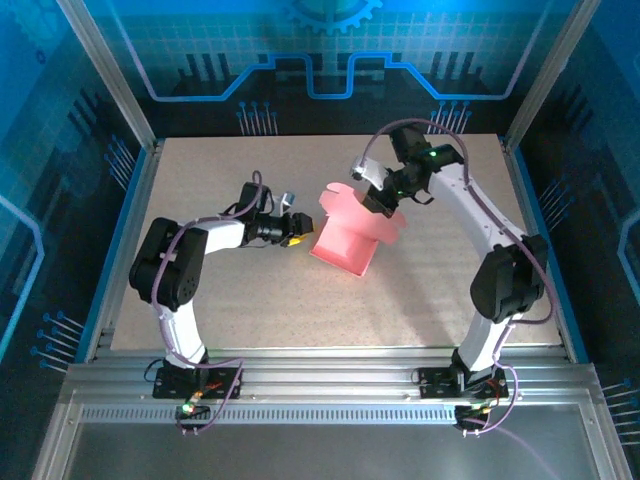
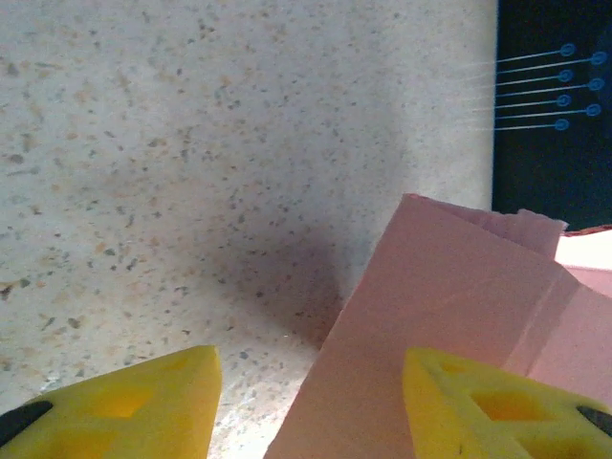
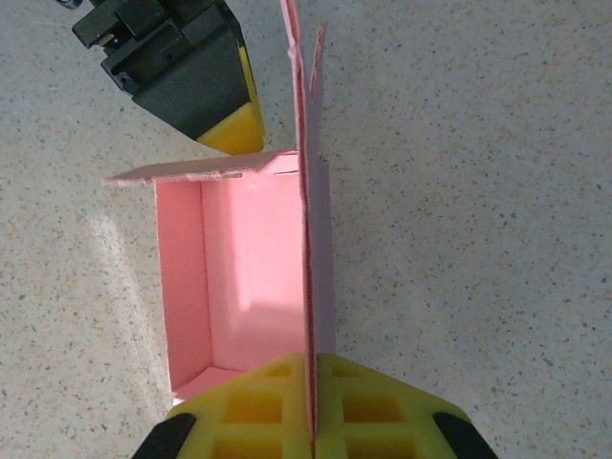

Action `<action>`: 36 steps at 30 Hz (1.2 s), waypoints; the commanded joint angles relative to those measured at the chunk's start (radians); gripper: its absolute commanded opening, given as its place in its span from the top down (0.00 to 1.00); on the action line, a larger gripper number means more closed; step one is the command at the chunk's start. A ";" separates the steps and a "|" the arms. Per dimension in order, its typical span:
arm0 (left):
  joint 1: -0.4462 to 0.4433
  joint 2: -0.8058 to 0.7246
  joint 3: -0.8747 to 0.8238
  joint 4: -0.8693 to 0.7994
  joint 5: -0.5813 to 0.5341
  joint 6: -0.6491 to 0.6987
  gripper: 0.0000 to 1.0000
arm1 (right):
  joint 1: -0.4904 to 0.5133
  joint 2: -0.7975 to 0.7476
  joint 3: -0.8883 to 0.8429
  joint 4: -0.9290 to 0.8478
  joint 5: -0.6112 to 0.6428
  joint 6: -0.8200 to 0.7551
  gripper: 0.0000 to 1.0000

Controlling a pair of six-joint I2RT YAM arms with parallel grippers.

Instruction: Fold the paper box

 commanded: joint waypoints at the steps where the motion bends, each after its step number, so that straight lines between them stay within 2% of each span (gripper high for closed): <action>1: -0.014 0.022 0.038 -0.092 -0.048 0.054 0.47 | 0.034 0.044 0.049 -0.049 0.030 0.016 1.00; 7: -0.028 0.019 0.050 -0.156 -0.102 0.094 0.46 | 0.069 0.112 0.110 -0.081 0.079 0.047 1.00; 9: -0.028 0.007 0.049 -0.168 -0.111 0.106 0.39 | 0.073 0.136 0.139 -0.099 0.087 0.062 1.00; 16: -0.042 -0.009 0.059 -0.219 -0.145 0.142 0.34 | 0.094 0.173 0.180 -0.124 0.111 0.101 1.00; 18: -0.041 -0.006 0.054 -0.224 -0.150 0.143 0.28 | 0.100 0.180 0.180 -0.126 0.127 0.103 1.00; 28: -0.024 -0.053 0.025 -0.165 -0.086 0.088 0.14 | 0.111 0.193 0.178 -0.137 0.161 0.102 1.00; 30: -0.018 -0.054 0.021 -0.167 -0.093 0.089 0.16 | 0.112 0.190 0.177 -0.135 0.161 0.105 1.00; 32: -0.018 -0.050 0.014 -0.168 -0.086 0.091 0.25 | 0.112 0.187 0.173 -0.131 0.161 0.106 1.00; 36: -0.024 -0.050 -0.005 -0.159 -0.056 0.089 0.36 | 0.112 0.188 0.175 -0.133 0.164 0.108 1.00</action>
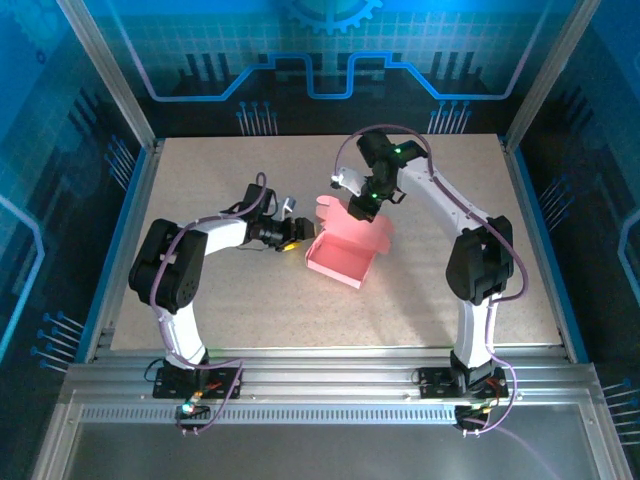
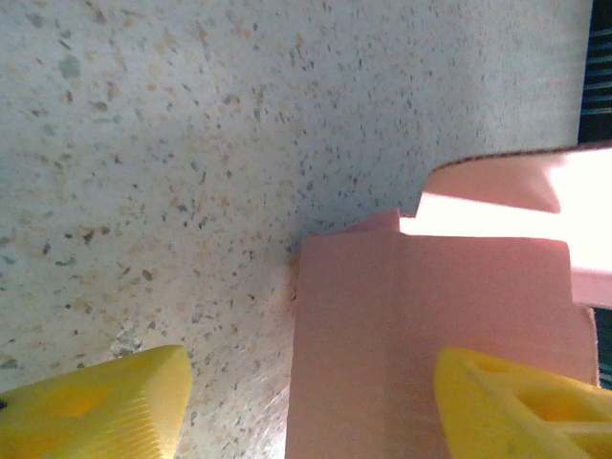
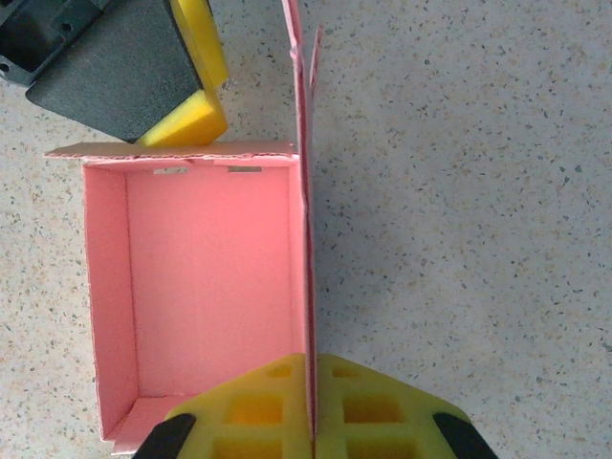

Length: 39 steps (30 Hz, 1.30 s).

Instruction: Fold the paper box

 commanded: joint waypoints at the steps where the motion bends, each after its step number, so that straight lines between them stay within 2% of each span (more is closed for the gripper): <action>1: -0.005 -0.030 -0.025 -0.002 0.047 -0.002 0.37 | 0.015 0.011 0.024 -0.020 0.006 0.016 1.00; 5: -0.015 -0.033 -0.025 -0.023 0.046 0.010 0.37 | 0.018 0.017 0.029 -0.022 0.014 0.017 1.00; 8: -0.017 -0.041 -0.027 -0.019 0.043 0.000 0.26 | 0.021 0.024 0.034 -0.026 0.024 0.020 1.00; 12: -0.026 -0.048 -0.022 -0.024 0.038 0.005 0.25 | 0.027 0.025 0.032 -0.028 0.036 0.024 1.00; 18: -0.057 -0.033 -0.006 -0.097 -0.013 0.053 0.34 | 0.028 0.024 0.037 -0.028 0.040 0.027 1.00; 22: -0.065 -0.023 -0.005 -0.111 -0.036 0.057 0.44 | 0.031 0.025 0.040 -0.030 0.042 0.029 1.00; 25: -0.079 -0.017 0.007 -0.132 -0.050 0.063 0.45 | 0.031 0.028 0.042 -0.032 0.049 0.031 1.00; 30: -0.112 -0.012 0.044 -0.216 -0.137 0.102 0.44 | 0.032 0.034 0.046 -0.035 0.059 0.041 1.00; 35: -0.139 -0.005 0.075 -0.316 -0.260 0.151 0.51 | 0.032 0.033 0.047 -0.035 0.070 0.052 1.00; 39: -0.160 0.006 0.087 -0.355 -0.314 0.165 0.56 | 0.034 0.031 0.051 -0.034 0.077 0.066 1.00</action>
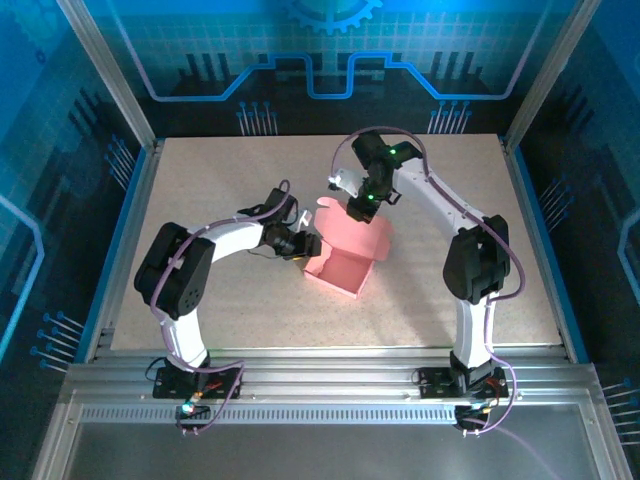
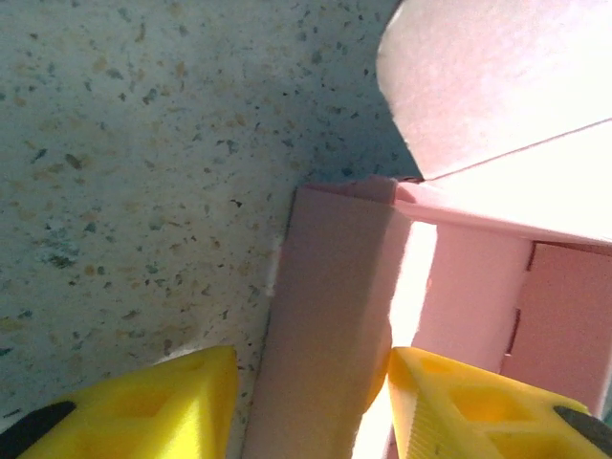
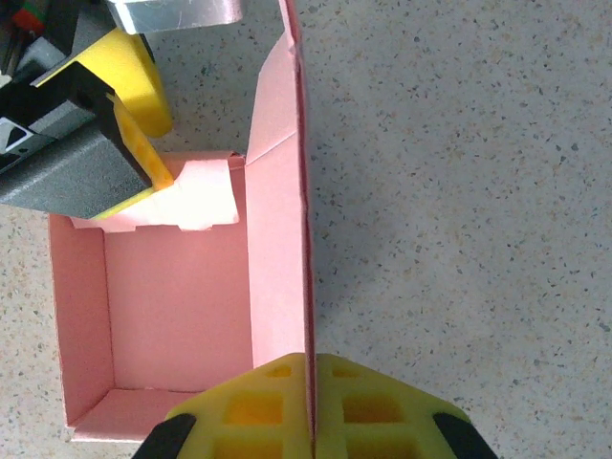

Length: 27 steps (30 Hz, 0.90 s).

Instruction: Fold the paper box

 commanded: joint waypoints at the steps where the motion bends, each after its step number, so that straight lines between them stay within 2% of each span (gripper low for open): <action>1: -0.018 0.023 0.019 -0.115 -0.098 0.046 0.59 | 0.013 0.015 0.036 -0.022 0.018 0.026 1.00; 13: -0.102 0.004 0.022 -0.136 -0.221 0.033 0.62 | 0.013 -0.001 0.034 -0.025 0.013 0.106 1.00; 16: -0.132 -0.010 0.016 -0.129 -0.252 0.024 0.69 | 0.012 -0.003 0.035 -0.025 0.011 0.122 1.00; 24: -0.185 0.011 0.068 -0.198 -0.366 0.045 0.78 | 0.014 -0.010 0.031 -0.017 0.011 0.146 1.00; 27: -0.197 0.030 0.086 -0.229 -0.415 0.053 0.85 | 0.016 -0.012 0.030 -0.019 0.013 0.154 1.00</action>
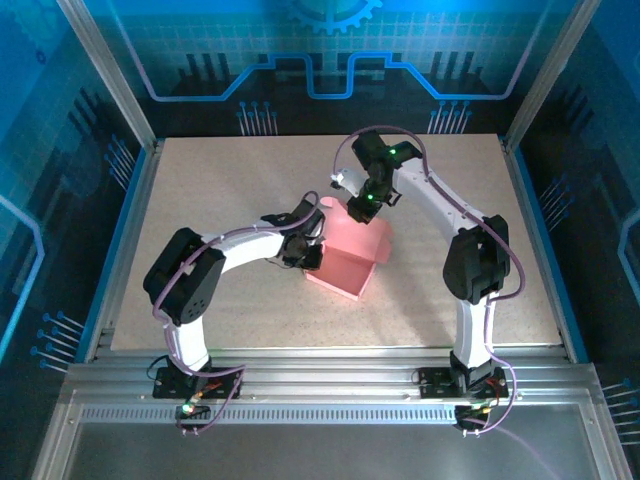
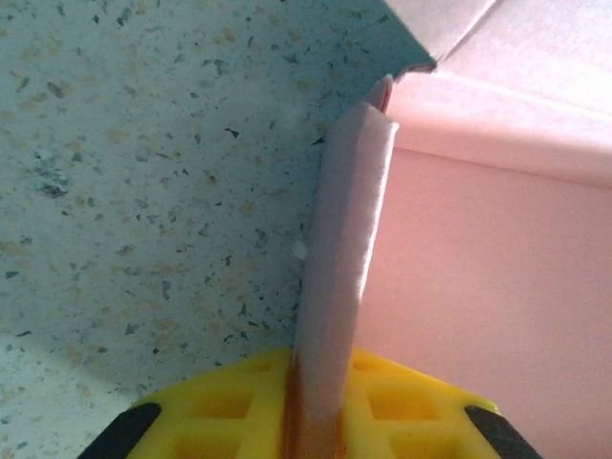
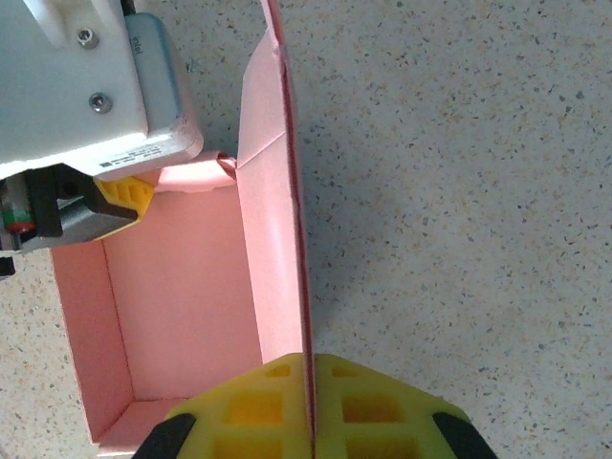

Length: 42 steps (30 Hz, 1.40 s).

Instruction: Fold the paper box

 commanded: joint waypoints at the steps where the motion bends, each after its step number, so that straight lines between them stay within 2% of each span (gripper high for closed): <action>1: -0.021 0.033 0.039 -0.092 -0.079 0.022 0.85 | 0.014 -0.014 0.028 0.004 -0.004 0.038 1.00; 4: -0.039 0.046 0.057 -0.121 -0.133 0.029 0.88 | 0.015 -0.018 0.026 0.007 0.001 0.049 1.00; 8: -0.052 0.062 0.070 -0.136 -0.181 0.035 1.00 | 0.015 -0.024 0.029 0.008 0.004 0.065 1.00; 14: -0.061 0.063 0.077 -0.150 -0.285 0.048 1.00 | 0.005 -0.032 0.042 0.013 0.041 0.115 1.00; 15: -0.060 0.060 0.074 -0.143 -0.287 0.050 1.00 | 0.000 -0.034 0.042 0.018 0.047 0.126 0.96; 17: -0.061 0.045 0.054 -0.106 -0.263 0.053 1.00 | -0.009 -0.049 0.036 0.037 0.051 0.144 0.79; 19: -0.053 0.025 0.030 -0.051 -0.220 0.051 1.00 | -0.020 -0.070 0.026 0.060 0.029 0.164 0.67; 22: -0.040 -0.002 -0.006 0.037 -0.166 0.037 1.00 | -0.045 -0.109 0.019 0.090 -0.009 0.211 0.43; 27: -0.007 -0.040 -0.064 0.164 -0.095 -0.002 1.00 | -0.085 -0.185 -0.005 0.149 0.005 0.347 0.20; 32: 0.048 -0.110 -0.175 0.363 -0.019 -0.072 1.00 | -0.174 -0.359 -0.182 0.349 -0.071 0.546 0.17; 35: 0.086 -0.149 -0.216 0.436 0.009 -0.120 1.00 | -0.261 -0.458 -0.303 0.450 -0.104 0.640 0.17; 38: 0.111 -0.187 -0.247 0.514 0.061 -0.157 1.00 | -0.368 -0.495 -0.409 0.500 -0.152 0.713 0.17; 42: 0.125 -0.241 -0.296 0.700 0.166 -0.222 1.00 | -0.416 -0.502 -0.572 0.595 -0.200 0.741 0.18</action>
